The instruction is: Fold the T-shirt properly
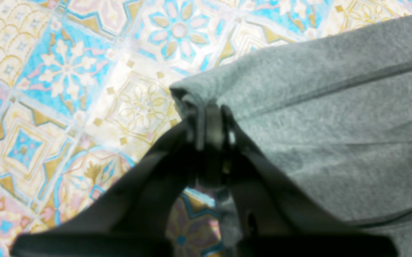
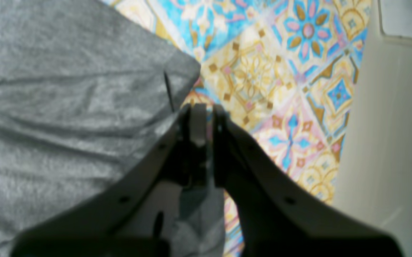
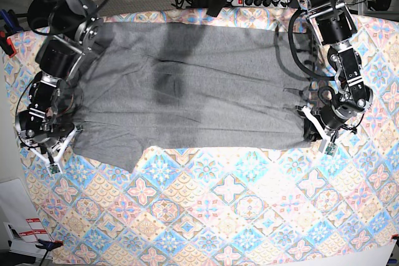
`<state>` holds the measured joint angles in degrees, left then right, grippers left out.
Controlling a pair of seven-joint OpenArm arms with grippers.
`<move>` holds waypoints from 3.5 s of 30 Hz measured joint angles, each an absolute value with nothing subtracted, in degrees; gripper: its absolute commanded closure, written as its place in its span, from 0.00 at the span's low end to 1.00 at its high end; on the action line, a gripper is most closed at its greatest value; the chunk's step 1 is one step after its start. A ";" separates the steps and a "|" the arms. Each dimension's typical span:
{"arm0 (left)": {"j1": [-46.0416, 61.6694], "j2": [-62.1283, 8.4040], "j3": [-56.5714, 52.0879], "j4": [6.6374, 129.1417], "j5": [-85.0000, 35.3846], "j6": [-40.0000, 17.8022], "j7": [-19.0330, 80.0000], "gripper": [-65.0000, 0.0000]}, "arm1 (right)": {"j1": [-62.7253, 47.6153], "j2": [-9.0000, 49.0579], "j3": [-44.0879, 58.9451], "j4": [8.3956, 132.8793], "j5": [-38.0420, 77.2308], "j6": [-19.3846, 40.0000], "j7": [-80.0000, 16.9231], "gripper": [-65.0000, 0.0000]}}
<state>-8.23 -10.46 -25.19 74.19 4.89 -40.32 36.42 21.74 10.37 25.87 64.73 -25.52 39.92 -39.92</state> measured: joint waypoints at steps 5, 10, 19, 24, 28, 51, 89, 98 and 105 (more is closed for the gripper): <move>-8.25 -10.50 -25.21 74.19 4.89 -40.32 36.42 0.95 | 23.03 9.47 25.50 62.13 -25.04 40.14 -39.18 0.74; -8.38 -10.46 -25.19 74.19 4.93 -40.32 36.42 0.95 | 26.50 10.37 25.61 54.11 -25.69 40.10 -39.75 0.38; -8.40 -10.48 -25.19 74.19 5.08 -40.32 36.45 0.95 | 33.39 14.06 25.54 33.82 -25.36 40.05 -25.19 0.09; -8.38 -10.48 -25.21 74.19 5.08 -40.32 36.45 0.95 | 35.14 17.19 28.27 22.68 -25.02 34.61 -15.20 0.09; -8.38 -10.52 -25.21 74.19 5.10 -40.32 36.45 0.95 | 34.94 18.41 28.99 19.20 -25.12 34.24 -13.37 0.09; -8.19 -10.50 -25.23 74.19 5.08 -40.32 36.42 0.95 | 34.46 15.49 22.00 19.55 -23.75 34.24 -15.97 0.83; -21.58 -4.99 -25.08 74.17 4.84 -40.27 41.36 0.61 | 16.64 10.59 21.76 66.37 -25.10 34.87 -42.81 0.98; -34.39 -5.13 -25.28 46.61 5.28 -39.57 43.16 0.53 | 16.73 10.02 21.74 66.32 -25.06 34.83 -42.70 0.98; -36.01 -6.00 -25.26 28.99 5.74 -39.42 35.29 0.53 | 16.51 10.15 21.74 66.32 -25.04 34.85 -42.70 0.98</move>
